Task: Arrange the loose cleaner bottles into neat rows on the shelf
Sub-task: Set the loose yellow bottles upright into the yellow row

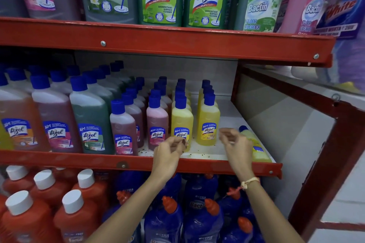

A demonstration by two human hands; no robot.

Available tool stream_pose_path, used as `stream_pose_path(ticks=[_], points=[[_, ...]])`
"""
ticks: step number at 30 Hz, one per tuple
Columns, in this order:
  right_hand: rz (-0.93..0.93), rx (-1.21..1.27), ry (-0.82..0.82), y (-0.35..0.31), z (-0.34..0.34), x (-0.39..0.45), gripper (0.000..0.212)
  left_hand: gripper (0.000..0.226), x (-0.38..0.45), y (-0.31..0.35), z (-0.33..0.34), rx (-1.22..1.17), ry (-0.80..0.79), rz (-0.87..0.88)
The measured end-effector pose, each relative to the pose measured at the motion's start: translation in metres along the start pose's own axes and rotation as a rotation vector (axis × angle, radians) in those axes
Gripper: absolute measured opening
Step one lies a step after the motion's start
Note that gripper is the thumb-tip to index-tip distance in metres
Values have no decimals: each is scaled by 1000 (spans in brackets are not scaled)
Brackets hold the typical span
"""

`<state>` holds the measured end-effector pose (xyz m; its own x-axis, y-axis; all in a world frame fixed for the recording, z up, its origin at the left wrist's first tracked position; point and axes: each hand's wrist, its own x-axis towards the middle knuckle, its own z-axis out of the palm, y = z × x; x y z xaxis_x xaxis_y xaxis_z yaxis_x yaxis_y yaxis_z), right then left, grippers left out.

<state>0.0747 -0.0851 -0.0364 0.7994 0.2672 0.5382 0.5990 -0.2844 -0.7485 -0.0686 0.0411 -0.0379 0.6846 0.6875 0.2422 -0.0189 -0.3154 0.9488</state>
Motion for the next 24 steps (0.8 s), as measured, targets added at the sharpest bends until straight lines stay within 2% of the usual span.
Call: stream_pose_path(ticks=[2,3,5,7,10,12,14,15,17,18,22,24], points=[[81,-98,109,11,-23,17,18,16,7,8,20,0,-95,-2],[160,-165,103,19,-35,30,20,17,11,14,34,5,-138,-15],[348,-351,-39,40,-57,52,23,22,19,23,63,-3,-225,-61],[465,-454,-237,57,-74,65,34,26,26,32,93,-2,-304,-121],[504,-323,-345,69,-83,73,46,26,41,36,129,81,-406,-210],[557,-176,-373,70,-82,75,43,29,50,37,144,111,-460,-258],[645,1,-416,68,-84,74,35,41,59,38,152,70,-457,-329],[675,80,-444,66,-84,73,30,40,60,38,151,29,-436,-363],[674,206,-470,68,-87,72,28,23,60,39,148,-37,-402,-379],[657,267,-473,68,-88,72,31,21,61,38,145,-63,-384,-360],[538,440,-468,56,-86,64,41,42,53,37,125,-129,-277,-187],[461,472,-446,47,-79,57,43,44,47,37,111,-129,-222,-97]])
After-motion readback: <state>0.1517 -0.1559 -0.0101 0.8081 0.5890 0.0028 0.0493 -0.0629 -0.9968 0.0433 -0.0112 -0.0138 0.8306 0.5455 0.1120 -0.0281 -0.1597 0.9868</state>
